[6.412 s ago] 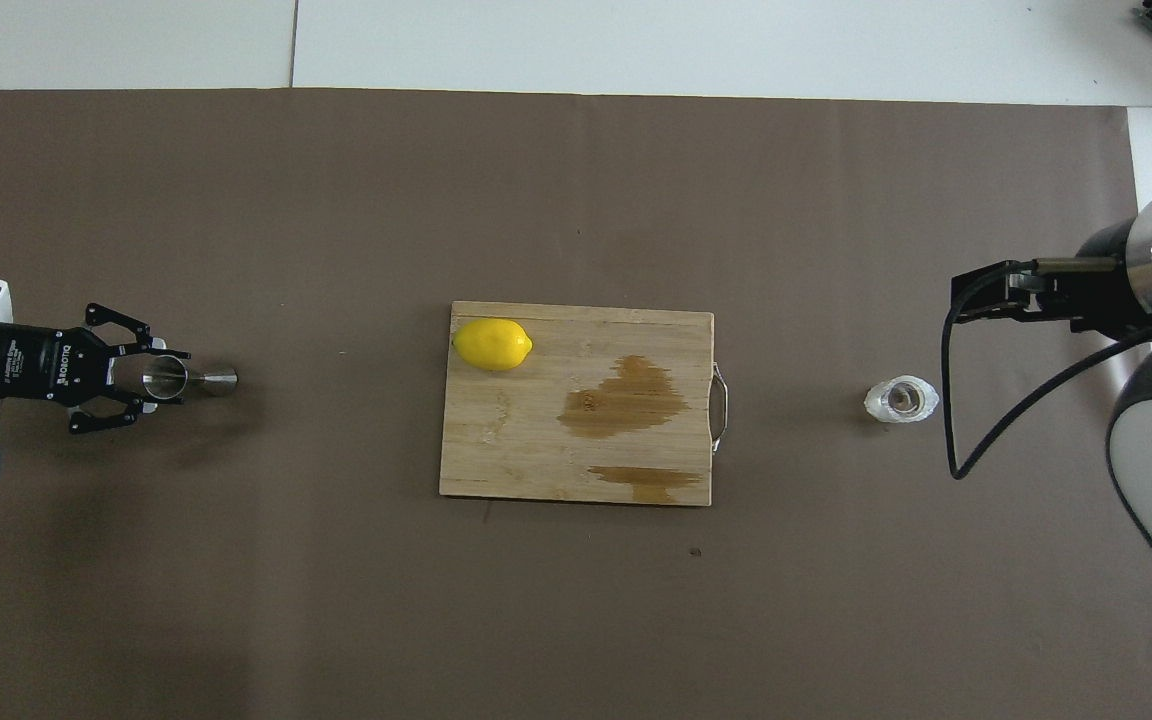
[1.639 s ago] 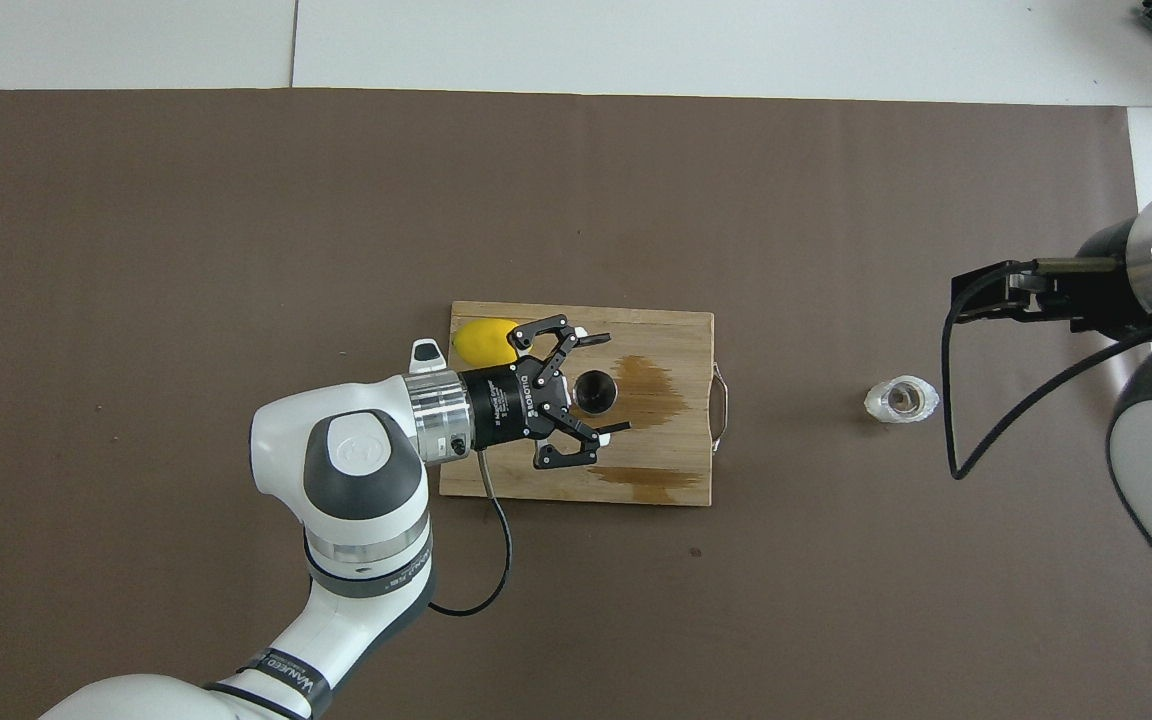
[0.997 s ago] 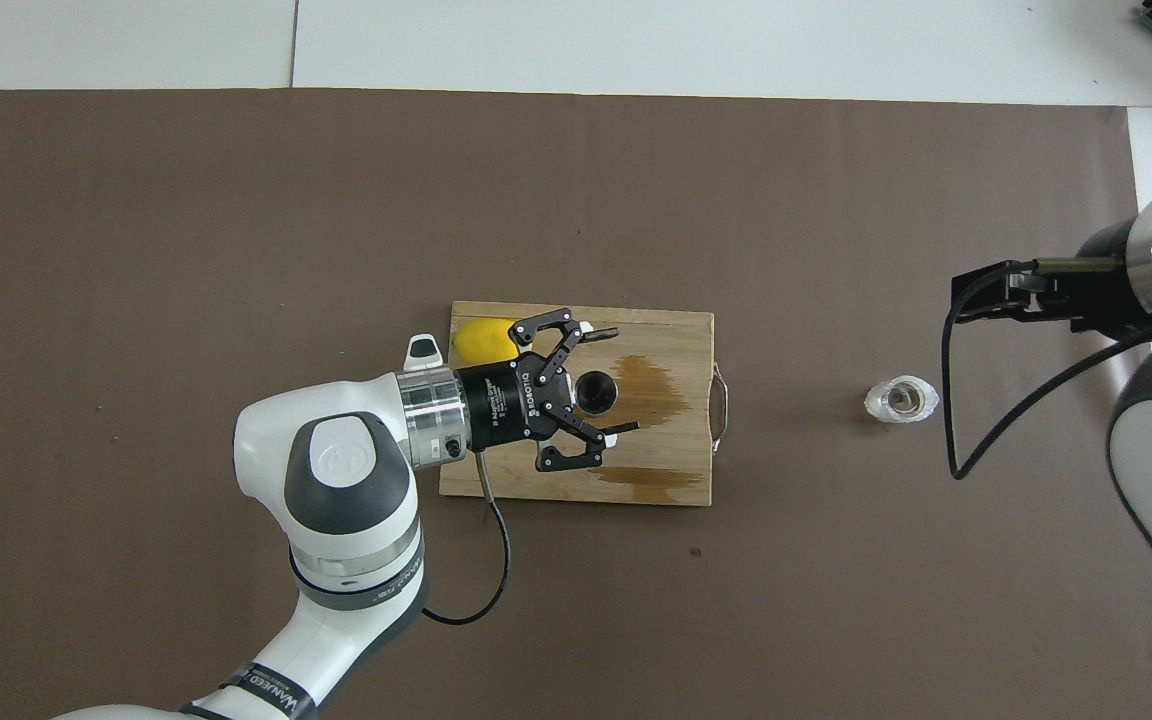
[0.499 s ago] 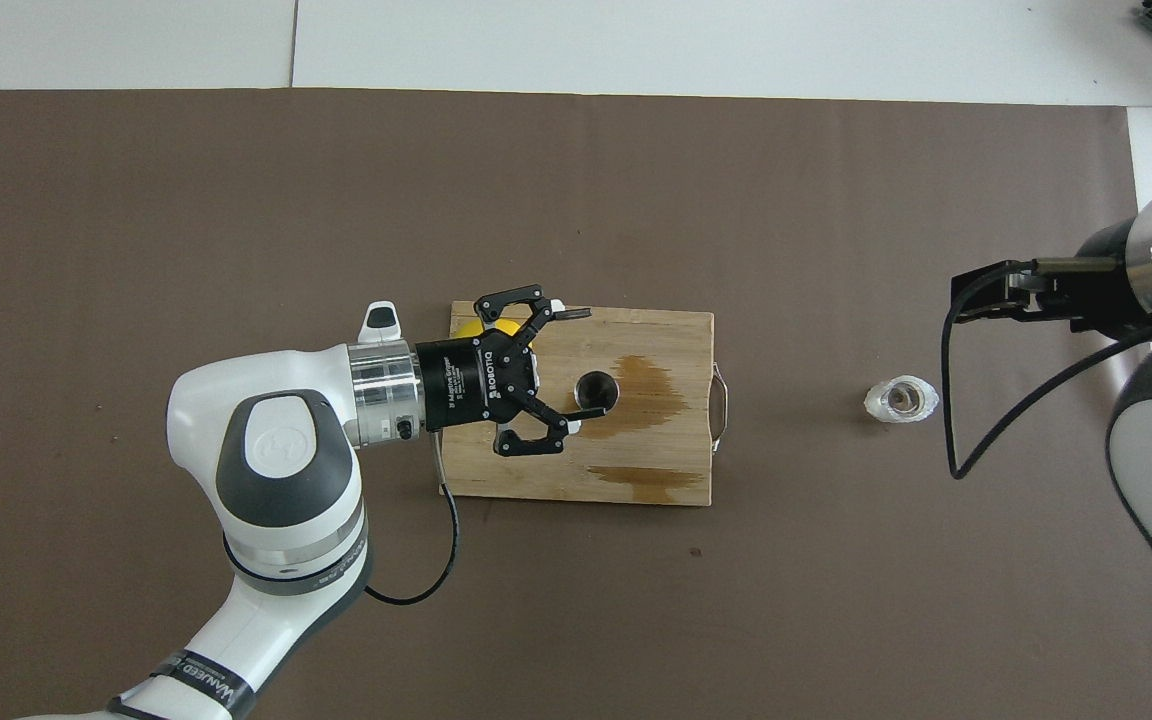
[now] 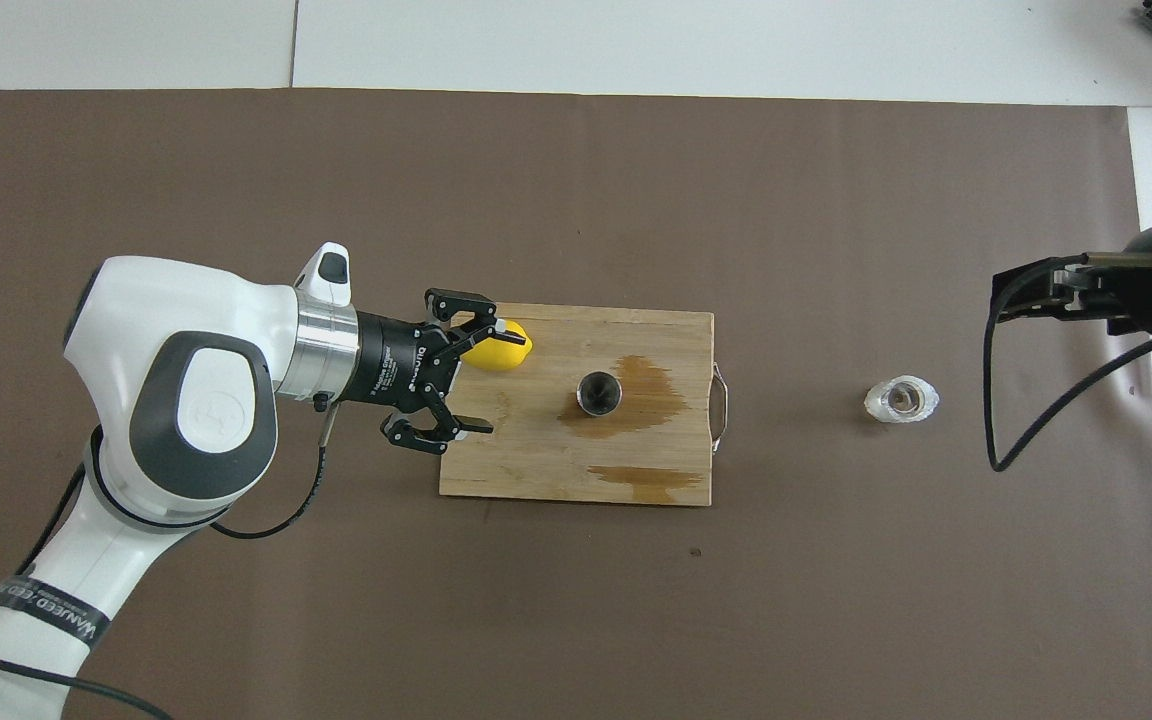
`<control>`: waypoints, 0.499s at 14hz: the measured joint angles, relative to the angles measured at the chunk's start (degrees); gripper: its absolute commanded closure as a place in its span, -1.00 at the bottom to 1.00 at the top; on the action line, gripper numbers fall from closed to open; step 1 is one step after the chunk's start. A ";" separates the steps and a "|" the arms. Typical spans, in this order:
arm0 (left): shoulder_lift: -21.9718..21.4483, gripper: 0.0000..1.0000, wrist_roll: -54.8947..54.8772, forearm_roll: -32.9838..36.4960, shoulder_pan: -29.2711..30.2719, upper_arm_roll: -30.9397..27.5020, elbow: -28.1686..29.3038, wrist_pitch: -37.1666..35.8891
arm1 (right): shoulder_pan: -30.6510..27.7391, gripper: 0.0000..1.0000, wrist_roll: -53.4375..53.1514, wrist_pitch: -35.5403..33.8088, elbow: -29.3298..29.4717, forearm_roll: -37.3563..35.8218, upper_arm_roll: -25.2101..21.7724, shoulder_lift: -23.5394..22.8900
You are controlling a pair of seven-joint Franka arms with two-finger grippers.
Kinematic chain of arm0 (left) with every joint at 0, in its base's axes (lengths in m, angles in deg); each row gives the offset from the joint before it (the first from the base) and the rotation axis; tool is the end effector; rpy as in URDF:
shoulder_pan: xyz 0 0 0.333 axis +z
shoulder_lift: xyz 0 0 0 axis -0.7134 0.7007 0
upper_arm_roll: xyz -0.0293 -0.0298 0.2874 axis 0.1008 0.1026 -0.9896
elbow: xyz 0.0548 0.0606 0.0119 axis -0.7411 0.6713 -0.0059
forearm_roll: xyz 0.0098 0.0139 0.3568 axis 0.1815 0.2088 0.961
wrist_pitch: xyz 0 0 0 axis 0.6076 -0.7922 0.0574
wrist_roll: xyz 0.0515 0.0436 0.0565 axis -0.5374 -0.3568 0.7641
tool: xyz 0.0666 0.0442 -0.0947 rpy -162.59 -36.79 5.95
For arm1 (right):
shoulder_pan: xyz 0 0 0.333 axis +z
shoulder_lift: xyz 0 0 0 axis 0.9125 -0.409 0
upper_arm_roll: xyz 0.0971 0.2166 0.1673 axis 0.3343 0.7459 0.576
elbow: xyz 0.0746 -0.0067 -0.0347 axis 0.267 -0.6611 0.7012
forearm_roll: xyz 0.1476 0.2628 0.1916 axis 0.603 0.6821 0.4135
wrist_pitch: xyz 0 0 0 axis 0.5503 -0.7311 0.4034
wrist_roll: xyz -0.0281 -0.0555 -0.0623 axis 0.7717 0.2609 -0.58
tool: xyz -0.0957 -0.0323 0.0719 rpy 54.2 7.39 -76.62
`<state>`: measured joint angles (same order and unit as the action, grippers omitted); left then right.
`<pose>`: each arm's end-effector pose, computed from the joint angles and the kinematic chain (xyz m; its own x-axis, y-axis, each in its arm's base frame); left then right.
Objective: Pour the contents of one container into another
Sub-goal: 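Withdraw the left gripper to rest while the right gripper reaches the white cup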
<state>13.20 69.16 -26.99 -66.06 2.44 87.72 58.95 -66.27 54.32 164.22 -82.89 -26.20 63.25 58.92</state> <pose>0.4933 -0.2355 0.4180 0.7443 0.4903 -0.4536 0.6504 -0.6865 0.3252 0.5055 0.0302 0.5437 0.9922 0.1243 0.0110 0.1237 -0.9914 0.0430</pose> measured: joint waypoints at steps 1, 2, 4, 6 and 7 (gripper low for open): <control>0.00 -1.00 -0.99 5.14 -0.03 0.21 -1.76 -0.93 | -0.04 -1.00 4.68 2.91 -3.44 0.00 -0.17 1.16; -0.02 -1.00 -1.57 9.33 -0.14 0.47 -3.57 -1.64 | -0.10 -1.00 8.95 5.66 -6.75 0.00 -0.32 2.28; -0.20 -1.00 -4.34 15.80 -0.44 1.11 -6.20 -2.18 | -0.91 -1.00 18.43 8.45 -11.51 0.00 -0.38 3.91; -1.13 -1.00 -7.76 21.53 -0.73 1.19 -7.48 -2.22 | -3.01 -1.00 30.89 9.88 -14.10 0.00 -0.42 4.65; -2.14 -1.00 -9.23 23.89 -0.75 1.17 -7.82 -2.25 | -4.19 -1.00 36.94 11.54 -15.36 0.03 -0.50 4.73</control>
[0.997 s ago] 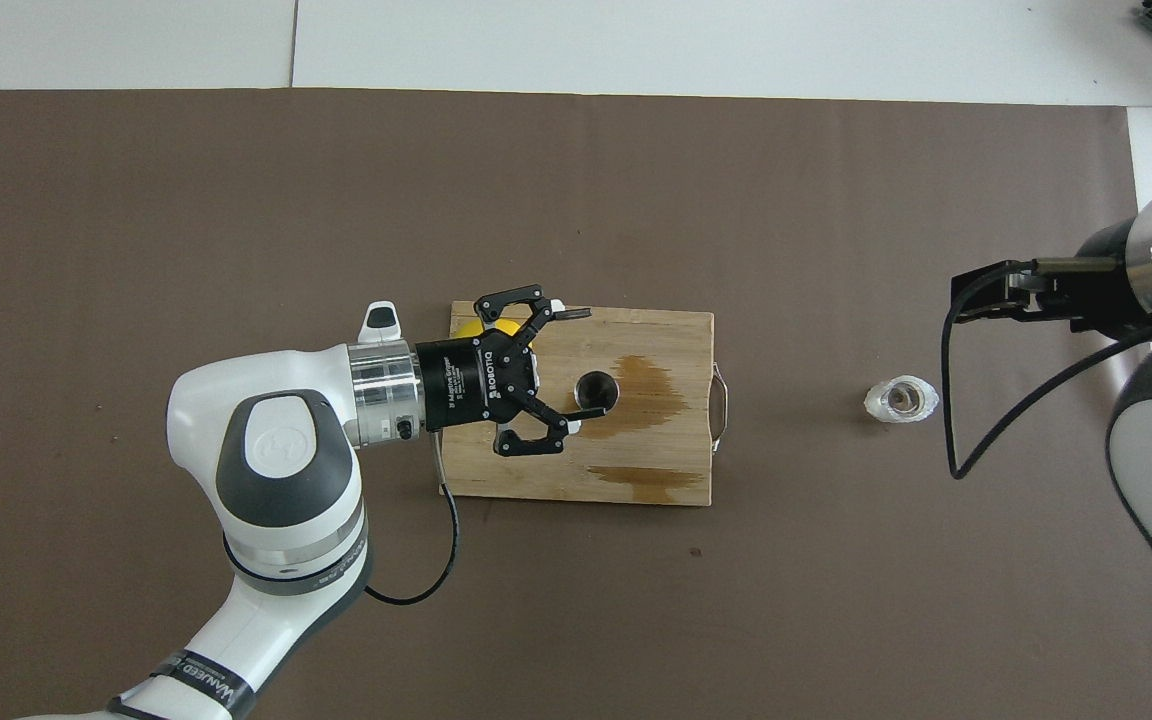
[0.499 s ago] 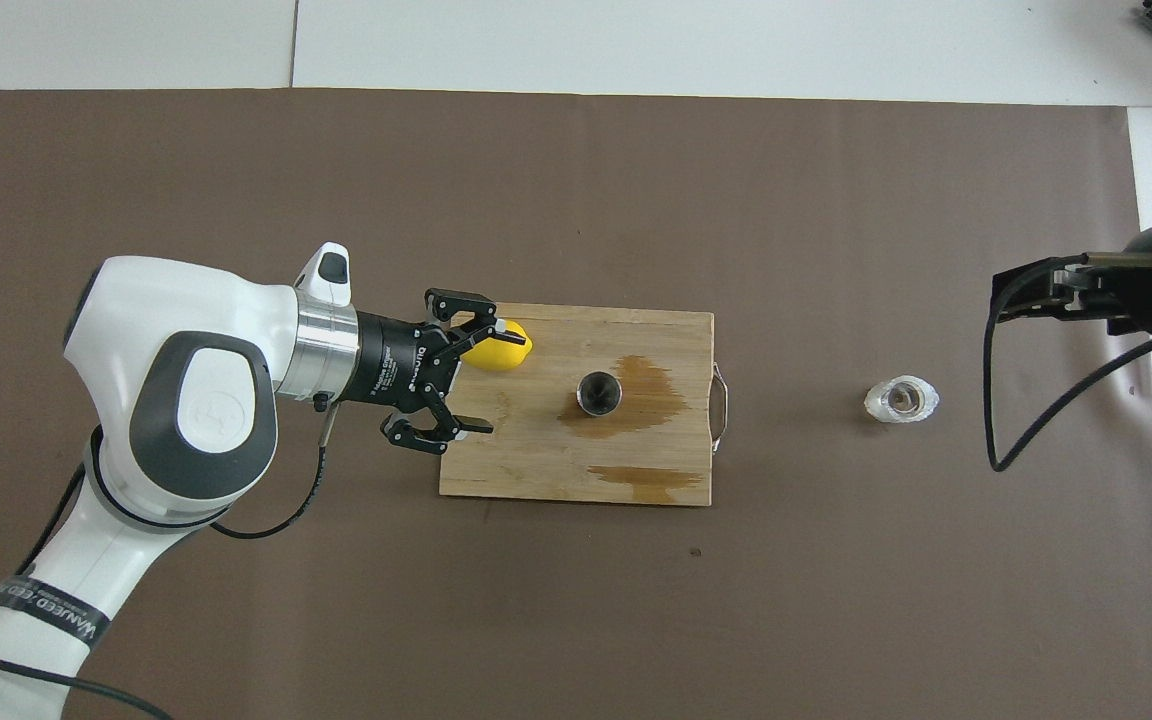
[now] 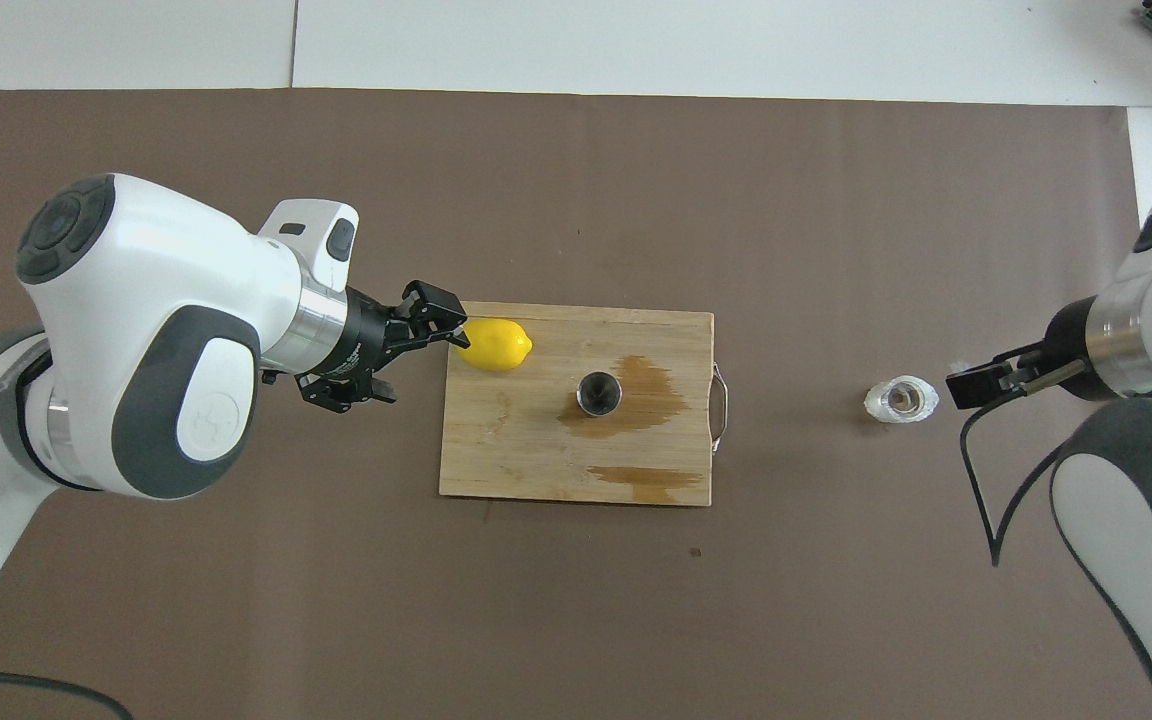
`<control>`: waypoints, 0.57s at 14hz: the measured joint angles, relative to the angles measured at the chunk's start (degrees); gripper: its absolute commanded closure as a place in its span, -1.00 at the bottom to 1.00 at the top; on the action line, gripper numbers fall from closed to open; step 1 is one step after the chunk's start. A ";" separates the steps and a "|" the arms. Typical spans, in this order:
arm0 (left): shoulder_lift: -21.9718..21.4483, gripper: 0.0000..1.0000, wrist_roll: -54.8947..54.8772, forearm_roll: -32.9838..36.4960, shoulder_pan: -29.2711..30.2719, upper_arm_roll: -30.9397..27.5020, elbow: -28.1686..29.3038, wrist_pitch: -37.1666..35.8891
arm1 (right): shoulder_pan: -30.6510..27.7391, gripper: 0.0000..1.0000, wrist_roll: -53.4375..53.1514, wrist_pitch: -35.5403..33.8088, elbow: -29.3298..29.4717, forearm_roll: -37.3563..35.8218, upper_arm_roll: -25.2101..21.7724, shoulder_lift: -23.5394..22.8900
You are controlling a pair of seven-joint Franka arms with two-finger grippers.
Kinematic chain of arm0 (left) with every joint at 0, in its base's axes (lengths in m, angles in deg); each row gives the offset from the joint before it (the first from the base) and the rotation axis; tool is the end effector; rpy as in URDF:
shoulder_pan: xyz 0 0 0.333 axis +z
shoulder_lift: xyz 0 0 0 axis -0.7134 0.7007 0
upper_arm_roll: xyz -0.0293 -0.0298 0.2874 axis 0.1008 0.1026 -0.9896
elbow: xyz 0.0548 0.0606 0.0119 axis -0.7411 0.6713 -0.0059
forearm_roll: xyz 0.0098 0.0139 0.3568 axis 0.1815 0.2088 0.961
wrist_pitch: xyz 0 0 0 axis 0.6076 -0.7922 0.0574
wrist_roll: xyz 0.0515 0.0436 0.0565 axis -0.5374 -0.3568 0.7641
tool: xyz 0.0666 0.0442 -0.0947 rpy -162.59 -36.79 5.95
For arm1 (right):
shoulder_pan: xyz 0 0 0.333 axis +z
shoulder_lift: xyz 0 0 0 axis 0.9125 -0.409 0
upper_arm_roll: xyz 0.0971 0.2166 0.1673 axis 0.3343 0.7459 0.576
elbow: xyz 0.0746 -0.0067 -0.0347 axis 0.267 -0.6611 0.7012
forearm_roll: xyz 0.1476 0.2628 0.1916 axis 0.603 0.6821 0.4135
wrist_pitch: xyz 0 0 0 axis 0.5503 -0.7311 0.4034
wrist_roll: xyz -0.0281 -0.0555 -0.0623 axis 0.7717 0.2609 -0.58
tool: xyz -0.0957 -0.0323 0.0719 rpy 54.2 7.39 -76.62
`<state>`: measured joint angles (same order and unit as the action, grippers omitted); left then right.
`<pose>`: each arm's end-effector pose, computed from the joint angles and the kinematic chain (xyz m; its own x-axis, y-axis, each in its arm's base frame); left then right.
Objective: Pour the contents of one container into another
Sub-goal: 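Withdraw the left gripper to rest while the right gripper reaches the white cup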
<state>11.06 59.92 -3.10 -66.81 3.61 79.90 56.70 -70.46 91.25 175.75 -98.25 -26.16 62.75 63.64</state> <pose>0.5035 -0.2300 0.4835 0.9655 0.2547 -0.0543 0.2602 -0.9355 0.2390 0.4846 -0.0099 0.4829 0.7692 0.6390 -0.0070 0.6384 -0.7679 0.0527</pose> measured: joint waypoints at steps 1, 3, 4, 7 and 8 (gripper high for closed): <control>-1.37 -1.00 -1.22 1.89 0.01 -0.10 -0.14 -0.22 | -0.83 -1.00 5.33 2.13 -1.35 0.12 -0.06 -0.02; -3.95 -1.00 -5.00 4.68 0.15 -0.73 -0.25 -1.80 | -1.15 -1.00 13.76 6.13 -3.96 0.31 -0.08 -0.46; -4.92 -1.00 -7.47 5.66 0.83 -0.99 -0.41 -3.26 | -1.11 -1.00 18.06 8.07 -5.18 0.90 -0.02 -1.13; -6.30 -1.00 -15.02 6.26 6.72 -1.44 -0.86 -8.39 | -1.96 -1.00 33.55 13.39 -7.60 6.67 -0.02 -5.62; -6.58 -1.00 -16.24 6.27 8.74 -1.55 -0.98 -10.10 | -2.65 -1.00 38.77 15.41 -7.95 8.03 -0.06 -7.60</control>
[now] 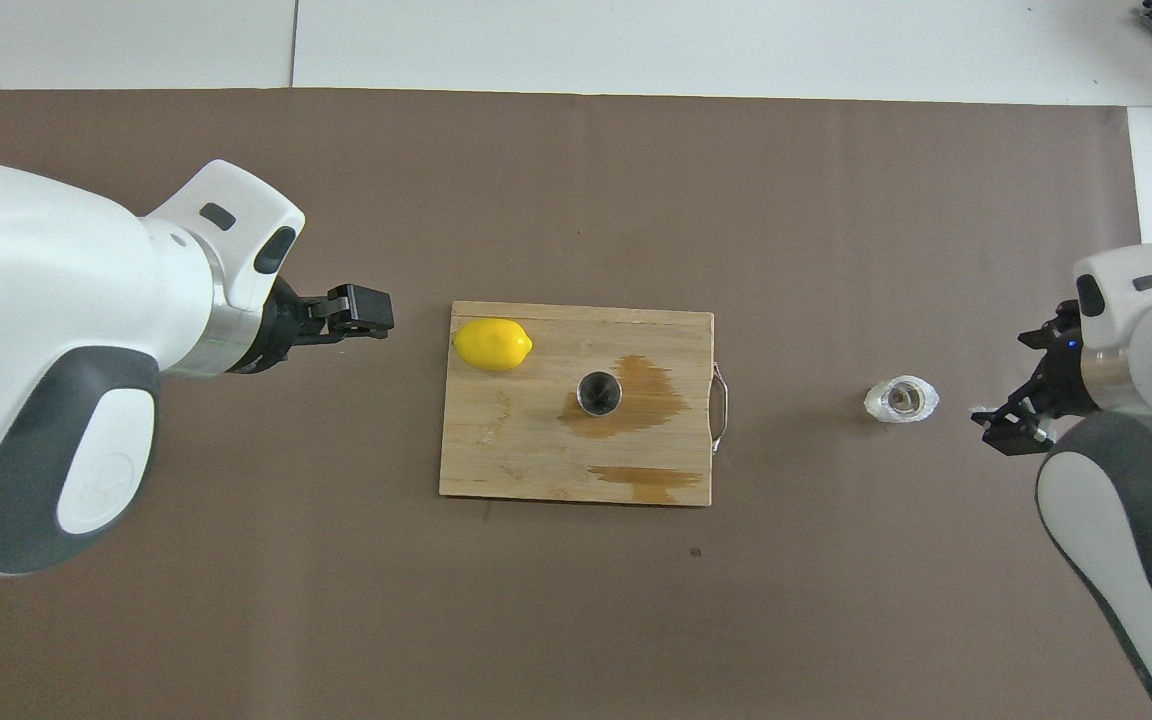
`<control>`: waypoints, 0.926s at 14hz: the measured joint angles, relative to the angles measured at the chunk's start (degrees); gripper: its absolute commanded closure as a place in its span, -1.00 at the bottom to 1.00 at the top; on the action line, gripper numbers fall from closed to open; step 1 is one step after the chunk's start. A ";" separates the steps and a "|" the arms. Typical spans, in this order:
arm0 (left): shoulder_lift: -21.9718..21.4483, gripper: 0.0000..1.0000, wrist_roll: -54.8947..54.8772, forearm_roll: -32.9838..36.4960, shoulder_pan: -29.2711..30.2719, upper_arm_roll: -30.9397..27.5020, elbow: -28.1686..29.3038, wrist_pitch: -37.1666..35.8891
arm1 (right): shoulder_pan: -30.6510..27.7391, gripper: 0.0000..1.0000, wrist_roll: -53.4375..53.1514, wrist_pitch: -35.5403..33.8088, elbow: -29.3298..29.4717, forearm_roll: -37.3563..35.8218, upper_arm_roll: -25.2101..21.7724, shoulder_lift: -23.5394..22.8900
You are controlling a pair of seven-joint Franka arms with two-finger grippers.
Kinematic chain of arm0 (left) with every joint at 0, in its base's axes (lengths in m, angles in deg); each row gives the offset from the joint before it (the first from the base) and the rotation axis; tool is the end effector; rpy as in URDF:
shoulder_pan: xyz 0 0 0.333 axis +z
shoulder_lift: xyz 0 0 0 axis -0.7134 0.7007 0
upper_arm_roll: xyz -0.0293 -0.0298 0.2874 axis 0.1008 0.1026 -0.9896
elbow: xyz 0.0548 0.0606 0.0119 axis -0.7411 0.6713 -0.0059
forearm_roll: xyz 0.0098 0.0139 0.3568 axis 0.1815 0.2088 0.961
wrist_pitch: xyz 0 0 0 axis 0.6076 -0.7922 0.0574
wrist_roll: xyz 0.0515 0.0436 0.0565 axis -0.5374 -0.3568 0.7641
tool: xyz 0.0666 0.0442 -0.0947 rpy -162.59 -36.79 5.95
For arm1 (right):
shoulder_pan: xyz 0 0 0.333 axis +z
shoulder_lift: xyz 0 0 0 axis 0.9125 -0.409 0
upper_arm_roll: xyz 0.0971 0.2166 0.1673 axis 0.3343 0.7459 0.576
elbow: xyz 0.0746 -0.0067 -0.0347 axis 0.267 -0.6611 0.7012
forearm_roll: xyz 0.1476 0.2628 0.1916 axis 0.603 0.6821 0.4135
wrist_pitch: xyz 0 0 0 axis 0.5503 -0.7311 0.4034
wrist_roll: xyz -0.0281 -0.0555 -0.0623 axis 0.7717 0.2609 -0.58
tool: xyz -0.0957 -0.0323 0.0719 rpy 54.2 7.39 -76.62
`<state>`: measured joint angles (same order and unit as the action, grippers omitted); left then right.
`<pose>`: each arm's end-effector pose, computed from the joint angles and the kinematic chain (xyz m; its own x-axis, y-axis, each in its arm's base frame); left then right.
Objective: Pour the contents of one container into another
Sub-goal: 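Withdraw the left gripper to rest while the right gripper reaches the white cup, then grasp the small white cup with the right gripper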
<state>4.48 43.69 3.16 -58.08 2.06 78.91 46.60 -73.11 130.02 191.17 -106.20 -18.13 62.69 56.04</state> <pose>0.4993 -0.1225 0.5342 0.9945 0.1041 0.0097 0.1017 -0.9850 0.1393 0.5026 -0.0266 0.3810 0.3106 0.9465 0.0879 0.9499 -0.3124 0.0075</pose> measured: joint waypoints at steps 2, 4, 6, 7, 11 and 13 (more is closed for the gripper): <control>-0.62 -1.00 -1.61 0.48 3.40 -0.11 -0.82 -5.11 | -1.06 -1.00 6.47 3.07 -0.37 0.65 -0.09 -3.29; -0.96 -1.00 -3.04 3.32 4.51 -0.20 -3.54 -10.18 | -1.39 -1.00 9.84 4.33 -0.50 0.68 -0.09 -4.69; -1.14 -1.00 -6.18 4.99 4.65 -0.38 -5.81 -11.12 | -1.38 -1.00 11.14 4.58 -1.45 1.30 -0.07 -5.03; -1.14 -1.00 -10.26 5.26 4.67 -0.73 -6.33 -10.64 | -1.38 -1.00 11.91 5.03 -2.50 2.67 -0.05 -5.03; -0.93 -1.00 -20.00 5.32 4.83 -2.01 -6.38 -8.46 | -1.21 -1.00 16.83 11.60 -6.97 6.26 0.28 -5.03; -0.89 -1.00 -19.58 5.32 4.83 -2.03 -6.35 -8.51 | -1.20 -1.00 18.05 13.07 -7.72 6.37 0.30 -5.03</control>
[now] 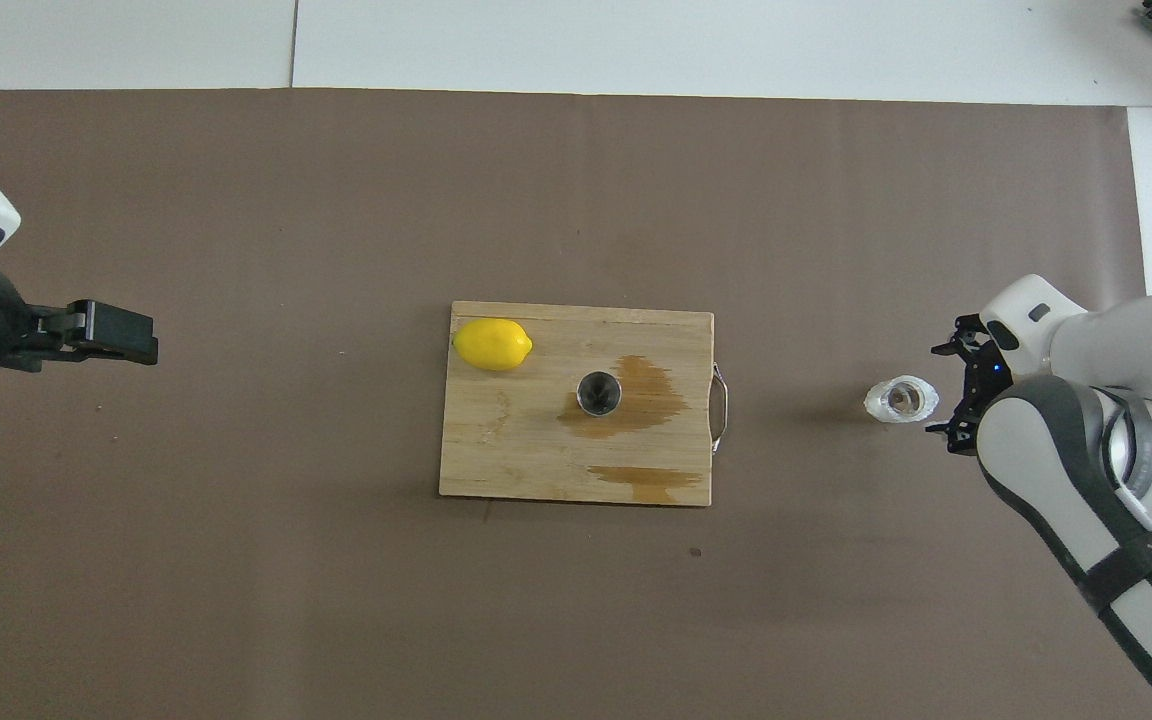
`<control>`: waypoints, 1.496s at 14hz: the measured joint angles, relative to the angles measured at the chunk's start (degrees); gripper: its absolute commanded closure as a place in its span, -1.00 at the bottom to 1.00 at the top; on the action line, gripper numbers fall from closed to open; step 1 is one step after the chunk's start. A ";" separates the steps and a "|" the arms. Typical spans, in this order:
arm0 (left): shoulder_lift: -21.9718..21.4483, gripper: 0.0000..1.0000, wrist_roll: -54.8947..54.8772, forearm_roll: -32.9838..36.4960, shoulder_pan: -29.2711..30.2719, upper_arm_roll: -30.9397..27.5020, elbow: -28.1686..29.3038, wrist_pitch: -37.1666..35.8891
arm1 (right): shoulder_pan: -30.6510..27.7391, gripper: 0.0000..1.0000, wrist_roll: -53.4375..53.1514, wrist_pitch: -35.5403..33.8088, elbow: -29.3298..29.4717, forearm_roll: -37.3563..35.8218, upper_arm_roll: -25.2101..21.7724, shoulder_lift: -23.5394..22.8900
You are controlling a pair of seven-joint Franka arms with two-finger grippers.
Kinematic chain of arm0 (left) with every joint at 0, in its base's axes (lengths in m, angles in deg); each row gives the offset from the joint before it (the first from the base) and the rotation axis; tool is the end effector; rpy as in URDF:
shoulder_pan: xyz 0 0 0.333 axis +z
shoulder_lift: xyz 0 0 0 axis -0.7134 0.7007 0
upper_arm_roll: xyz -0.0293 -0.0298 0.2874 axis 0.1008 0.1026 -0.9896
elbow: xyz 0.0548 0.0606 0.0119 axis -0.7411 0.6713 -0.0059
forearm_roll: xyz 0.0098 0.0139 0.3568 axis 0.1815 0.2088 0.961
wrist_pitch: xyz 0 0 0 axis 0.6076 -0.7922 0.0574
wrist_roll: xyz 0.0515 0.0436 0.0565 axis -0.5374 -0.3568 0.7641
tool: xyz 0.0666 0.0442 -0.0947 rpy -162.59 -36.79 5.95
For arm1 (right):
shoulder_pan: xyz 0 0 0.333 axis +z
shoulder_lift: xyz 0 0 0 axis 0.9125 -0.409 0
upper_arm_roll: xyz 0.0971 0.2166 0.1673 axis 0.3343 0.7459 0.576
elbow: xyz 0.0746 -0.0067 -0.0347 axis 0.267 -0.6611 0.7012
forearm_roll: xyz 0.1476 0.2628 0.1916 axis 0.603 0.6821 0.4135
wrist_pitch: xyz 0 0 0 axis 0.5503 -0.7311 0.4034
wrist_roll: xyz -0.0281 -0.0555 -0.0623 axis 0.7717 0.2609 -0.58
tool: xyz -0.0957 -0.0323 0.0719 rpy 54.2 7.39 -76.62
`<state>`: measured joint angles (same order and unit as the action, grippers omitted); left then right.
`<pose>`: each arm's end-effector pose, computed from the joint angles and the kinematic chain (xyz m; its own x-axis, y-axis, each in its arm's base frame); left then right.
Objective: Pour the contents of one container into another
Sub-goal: 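Grasp the small white cup with the right gripper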
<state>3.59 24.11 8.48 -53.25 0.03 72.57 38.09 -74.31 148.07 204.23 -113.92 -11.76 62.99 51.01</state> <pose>0.4980 -0.0513 0.5769 0.9896 -0.1403 0.0310 -0.1416 -0.9891 0.0414 0.4928 -0.0354 0.3028 0.1133 0.9824 0.1484 0.9920 -0.1201 0.0379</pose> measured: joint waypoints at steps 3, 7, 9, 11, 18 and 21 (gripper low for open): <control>0.00 -1.00 1.71 0.00 0.00 0.02 -0.02 -0.52 | 0.00 -1.00 1.58 0.04 -1.00 2.99 0.00 -0.38; 0.03 -1.00 4.66 0.00 0.80 0.04 -0.02 -1.96 | 0.00 -0.30 4.44 0.26 -1.51 5.51 0.00 -1.03; 0.03 -1.00 4.66 0.00 1.90 0.04 -0.02 -1.90 | 0.01 0.59 6.29 0.51 -1.51 7.73 0.00 -1.33; 0.05 -1.00 4.66 0.00 2.99 0.29 -0.01 -1.79 | 0.01 0.86 6.47 0.63 -1.50 8.21 0.00 -1.36; 0.05 -1.00 4.93 0.00 5.42 2.96 0.09 -1.83 | 0.87 1.00 6.06 0.47 -0.04 8.88 0.30 -1.36; 0.03 -1.00 4.93 0.00 5.82 2.96 0.04 -3.21 | 4.32 1.00 1.13 -0.48 1.73 9.00 0.63 -0.91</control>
<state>3.62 29.04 8.48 -47.42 3.00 72.61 34.88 -69.99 149.20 203.75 -112.19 -2.75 63.62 50.11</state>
